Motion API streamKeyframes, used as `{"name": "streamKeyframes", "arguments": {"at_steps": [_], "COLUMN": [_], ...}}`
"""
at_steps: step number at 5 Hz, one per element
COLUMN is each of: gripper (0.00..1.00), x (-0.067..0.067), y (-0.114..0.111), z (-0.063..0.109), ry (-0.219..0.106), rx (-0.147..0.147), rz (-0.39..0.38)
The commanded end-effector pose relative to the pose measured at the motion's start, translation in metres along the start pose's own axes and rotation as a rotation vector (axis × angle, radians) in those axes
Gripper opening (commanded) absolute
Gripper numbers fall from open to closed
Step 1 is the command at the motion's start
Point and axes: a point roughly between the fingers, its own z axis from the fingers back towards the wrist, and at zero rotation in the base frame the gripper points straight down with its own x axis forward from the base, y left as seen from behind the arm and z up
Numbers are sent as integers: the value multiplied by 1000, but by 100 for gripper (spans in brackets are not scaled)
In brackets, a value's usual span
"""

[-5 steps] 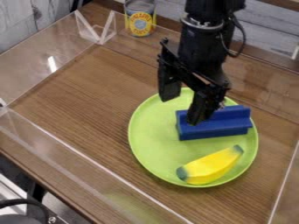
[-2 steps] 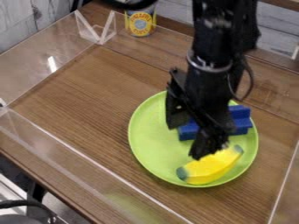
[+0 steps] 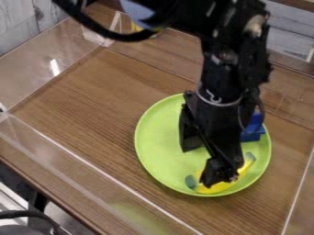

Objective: Remove the banana from inside the green plate and put it on the table

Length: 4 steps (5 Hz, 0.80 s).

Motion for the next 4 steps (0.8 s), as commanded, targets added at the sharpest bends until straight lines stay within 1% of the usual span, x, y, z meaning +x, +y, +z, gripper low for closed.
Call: {"name": "streamKeyframes", "arguments": {"at_steps": [1, 2, 4], "gripper": [100, 100, 100], "x": [6, 6, 7], "y": [0, 0, 0], "z": [-4, -12, -22], "ry": [-49, -61, -82], "rx": [11, 4, -5], "rz": [-22, -25, -26]}}
